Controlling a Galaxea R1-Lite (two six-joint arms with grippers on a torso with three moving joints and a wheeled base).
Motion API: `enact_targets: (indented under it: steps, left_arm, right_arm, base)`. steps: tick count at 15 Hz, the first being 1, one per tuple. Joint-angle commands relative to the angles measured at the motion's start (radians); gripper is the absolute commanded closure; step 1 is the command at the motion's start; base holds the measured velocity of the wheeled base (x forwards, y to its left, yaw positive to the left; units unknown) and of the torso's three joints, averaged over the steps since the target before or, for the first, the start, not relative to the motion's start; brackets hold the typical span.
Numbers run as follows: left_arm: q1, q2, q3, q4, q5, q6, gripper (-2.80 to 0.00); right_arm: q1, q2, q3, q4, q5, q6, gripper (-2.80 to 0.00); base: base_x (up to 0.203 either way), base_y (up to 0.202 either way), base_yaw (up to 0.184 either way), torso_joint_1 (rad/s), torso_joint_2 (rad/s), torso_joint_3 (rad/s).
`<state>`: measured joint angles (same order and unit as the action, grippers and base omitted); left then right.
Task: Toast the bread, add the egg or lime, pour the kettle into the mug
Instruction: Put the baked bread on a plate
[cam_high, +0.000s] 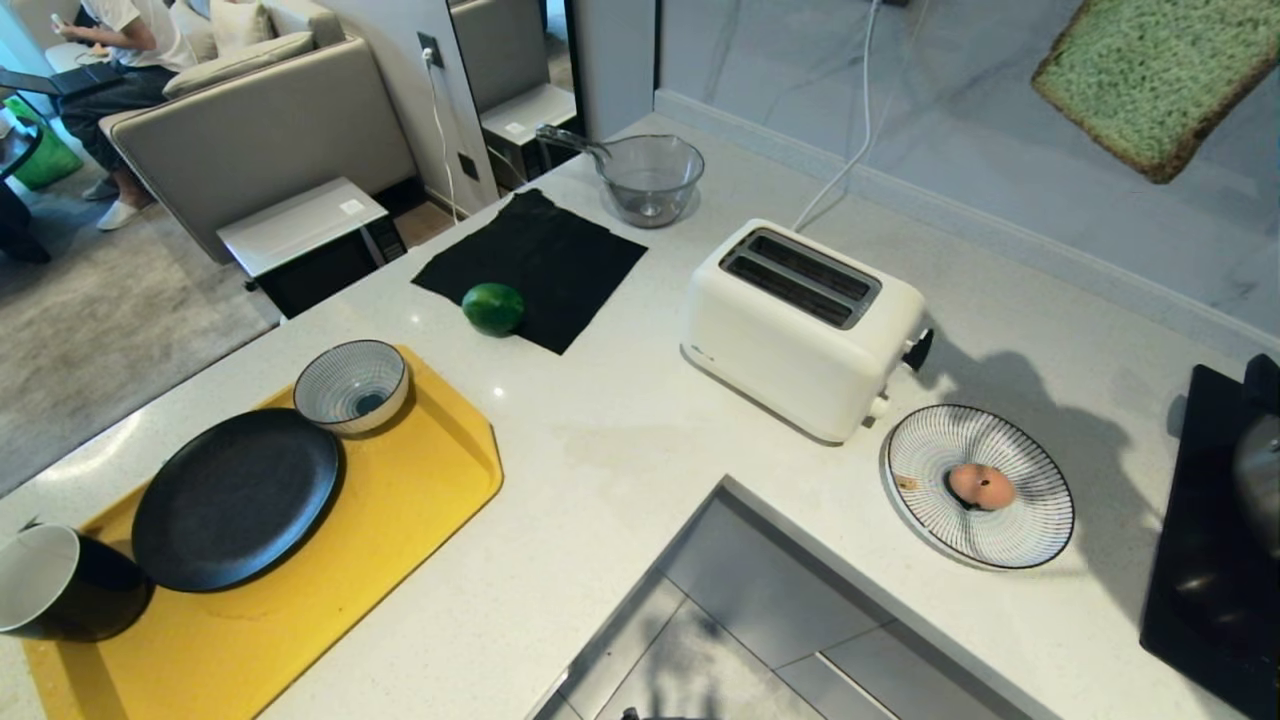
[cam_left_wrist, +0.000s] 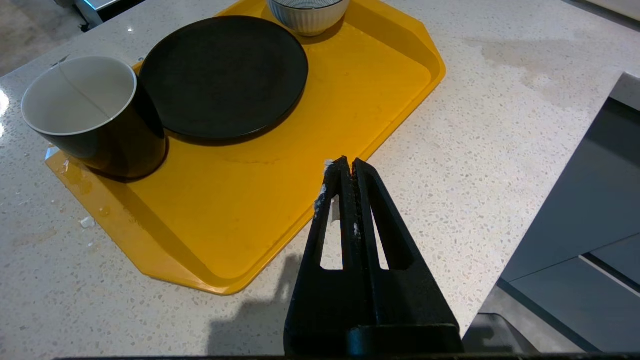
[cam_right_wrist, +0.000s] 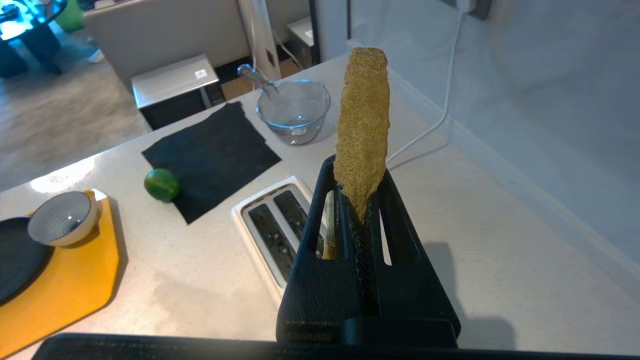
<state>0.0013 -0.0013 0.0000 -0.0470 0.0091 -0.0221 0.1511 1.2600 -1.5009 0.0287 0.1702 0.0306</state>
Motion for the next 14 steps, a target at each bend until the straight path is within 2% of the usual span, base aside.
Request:
enact_targets:
  steps: [1,4,14]
  left_arm:
    - [0.0,-0.002,0.017,-0.001,0.0,-0.001,0.0]
    - [0.0,-0.002,0.017,-0.001,0.0,-0.001,0.0]
    - [0.0,-0.002,0.017,-0.001,0.0,-0.001,0.0]
  right_arm:
    - [0.001,-0.036,0.005,0.002,-0.01,-0.001,0.0]
    - [0.001,-0.054,0.014,0.004,-0.069,-0.001,0.0]
    - [0.005,-0.051,0.03,0.002,-0.069,-0.005,0.0]
  base:
    - [0.0,0.0,0.0,0.0,0.0,0.0]
    - [0.0,0.0,0.0,0.0,0.0,0.0]
    - [0.0,0.0,0.0,0.0,0.0,0.0]
